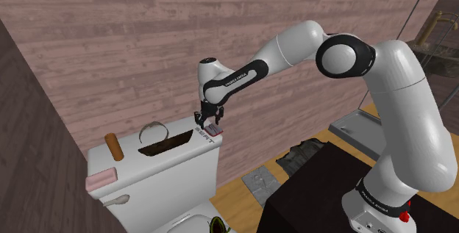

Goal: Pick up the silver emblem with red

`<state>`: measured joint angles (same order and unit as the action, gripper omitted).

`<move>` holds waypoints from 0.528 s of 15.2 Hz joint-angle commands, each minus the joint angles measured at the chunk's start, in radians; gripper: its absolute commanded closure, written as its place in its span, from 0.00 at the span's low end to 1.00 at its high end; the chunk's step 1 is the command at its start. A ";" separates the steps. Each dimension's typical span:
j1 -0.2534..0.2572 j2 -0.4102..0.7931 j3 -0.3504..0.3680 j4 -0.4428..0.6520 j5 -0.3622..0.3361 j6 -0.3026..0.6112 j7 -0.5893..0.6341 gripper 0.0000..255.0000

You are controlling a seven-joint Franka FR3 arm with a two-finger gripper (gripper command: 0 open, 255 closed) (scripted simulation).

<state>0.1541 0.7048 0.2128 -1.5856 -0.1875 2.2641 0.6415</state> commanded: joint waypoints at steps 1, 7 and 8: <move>-0.001 0.000 0.000 -0.001 0.000 -0.001 -0.001 1.00; -0.007 -0.049 0.009 0.003 0.012 -0.054 -0.008 1.00; -0.008 -0.056 0.010 0.005 0.014 -0.064 -0.009 1.00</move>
<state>0.1458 0.6549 0.2213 -1.5828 -0.1754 2.2092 0.6319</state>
